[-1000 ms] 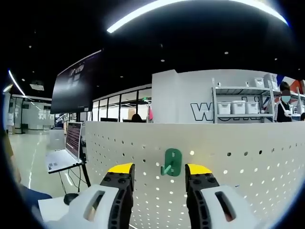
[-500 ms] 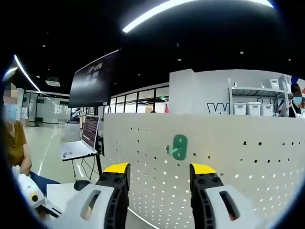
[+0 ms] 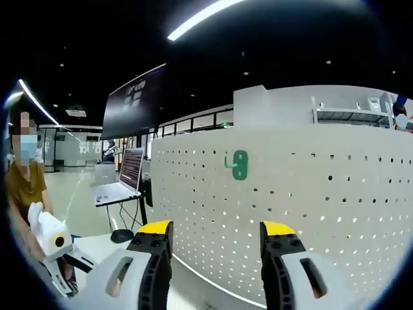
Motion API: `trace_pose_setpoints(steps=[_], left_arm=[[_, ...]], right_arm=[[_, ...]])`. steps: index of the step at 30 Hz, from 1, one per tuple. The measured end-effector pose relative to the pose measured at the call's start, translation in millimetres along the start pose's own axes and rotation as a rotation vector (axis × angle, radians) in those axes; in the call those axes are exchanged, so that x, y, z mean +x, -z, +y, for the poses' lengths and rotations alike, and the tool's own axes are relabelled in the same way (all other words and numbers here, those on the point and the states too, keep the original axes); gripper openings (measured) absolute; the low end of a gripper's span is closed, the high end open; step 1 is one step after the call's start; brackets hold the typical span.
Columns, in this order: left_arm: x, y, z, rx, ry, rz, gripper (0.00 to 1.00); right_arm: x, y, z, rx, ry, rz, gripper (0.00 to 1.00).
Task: Insert the hook assembly into the mounting plate slot until the hook locks in place.
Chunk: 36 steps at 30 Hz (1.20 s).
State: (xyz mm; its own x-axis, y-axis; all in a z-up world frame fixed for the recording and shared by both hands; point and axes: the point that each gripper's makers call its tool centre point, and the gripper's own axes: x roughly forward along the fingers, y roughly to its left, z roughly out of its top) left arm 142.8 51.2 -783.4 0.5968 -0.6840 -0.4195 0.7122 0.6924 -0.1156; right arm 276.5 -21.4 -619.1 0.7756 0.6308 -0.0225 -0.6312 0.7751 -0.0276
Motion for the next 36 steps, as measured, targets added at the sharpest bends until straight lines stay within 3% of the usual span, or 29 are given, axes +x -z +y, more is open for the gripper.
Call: trace_pose_setpoints(steps=[15,36], left_arm=[[0,1.5,3.4,-0.007,-0.012,0.004,0.74],[0,1.6,4.1,-0.019,-0.014,0.000,0.74]], right_arm=[[-49,45.4,1,0.005,0.002,0.085,0.56],[-98,86.6,-7,0.042,0.024,0.176,0.59]])
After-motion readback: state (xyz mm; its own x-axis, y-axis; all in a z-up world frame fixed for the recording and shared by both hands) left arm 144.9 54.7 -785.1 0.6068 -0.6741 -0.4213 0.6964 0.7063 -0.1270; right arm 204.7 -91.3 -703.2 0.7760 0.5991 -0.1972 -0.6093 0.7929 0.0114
